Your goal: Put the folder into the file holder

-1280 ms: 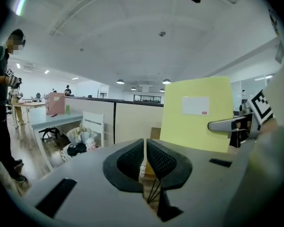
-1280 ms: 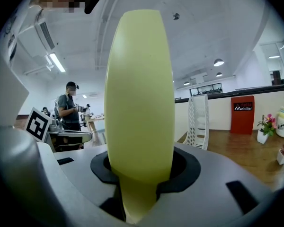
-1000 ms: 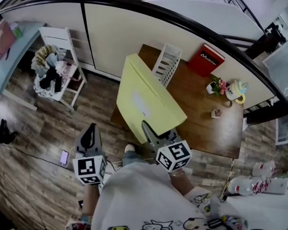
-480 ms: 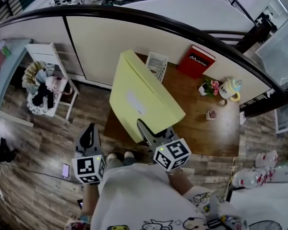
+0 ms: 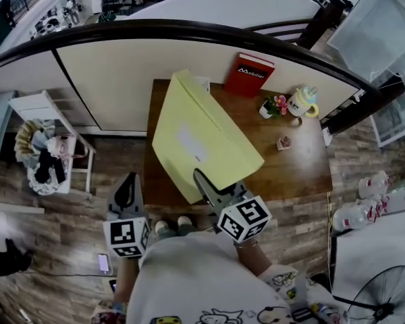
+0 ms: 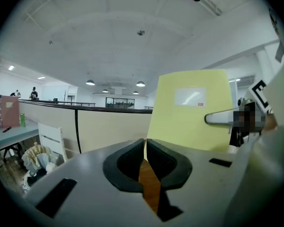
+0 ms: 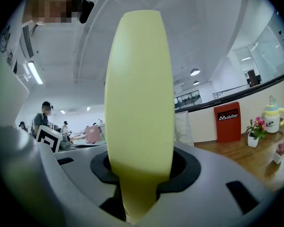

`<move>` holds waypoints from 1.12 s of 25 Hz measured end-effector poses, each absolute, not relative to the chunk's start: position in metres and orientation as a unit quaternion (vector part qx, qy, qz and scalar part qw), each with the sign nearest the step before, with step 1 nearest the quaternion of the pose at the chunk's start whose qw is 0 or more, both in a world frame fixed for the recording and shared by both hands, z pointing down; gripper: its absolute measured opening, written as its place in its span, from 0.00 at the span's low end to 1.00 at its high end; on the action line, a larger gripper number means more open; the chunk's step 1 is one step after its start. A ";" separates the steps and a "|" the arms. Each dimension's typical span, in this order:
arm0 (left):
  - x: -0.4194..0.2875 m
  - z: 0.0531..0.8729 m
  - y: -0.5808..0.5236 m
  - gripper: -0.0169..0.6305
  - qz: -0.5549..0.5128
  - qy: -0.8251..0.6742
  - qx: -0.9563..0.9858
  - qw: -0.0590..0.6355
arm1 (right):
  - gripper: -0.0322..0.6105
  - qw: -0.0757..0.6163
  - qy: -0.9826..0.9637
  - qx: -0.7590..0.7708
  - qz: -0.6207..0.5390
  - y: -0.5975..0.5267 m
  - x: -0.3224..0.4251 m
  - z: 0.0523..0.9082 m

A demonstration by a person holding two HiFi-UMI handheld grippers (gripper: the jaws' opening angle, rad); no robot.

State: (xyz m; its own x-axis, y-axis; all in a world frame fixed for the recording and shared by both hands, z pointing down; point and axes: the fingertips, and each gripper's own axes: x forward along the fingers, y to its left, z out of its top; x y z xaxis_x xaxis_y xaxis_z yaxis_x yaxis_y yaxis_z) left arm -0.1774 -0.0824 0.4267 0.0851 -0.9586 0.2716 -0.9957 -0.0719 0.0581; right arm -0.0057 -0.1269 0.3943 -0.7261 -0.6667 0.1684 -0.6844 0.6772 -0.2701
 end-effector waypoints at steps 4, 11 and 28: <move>-0.173 0.428 -0.086 0.05 0.082 -0.649 0.748 0.112 | 0.30 0.024 -0.902 0.402 0.155 -0.123 0.005 0.392; -0.163 0.428 -0.082 0.05 0.081 -0.620 0.773 0.110 | 0.30 0.022 -0.883 0.446 0.146 -0.110 0.023 0.386; -0.144 0.432 -0.081 0.05 0.077 -0.587 0.798 0.111 | 0.30 0.020 -0.852 0.507 0.132 -0.103 0.055 0.378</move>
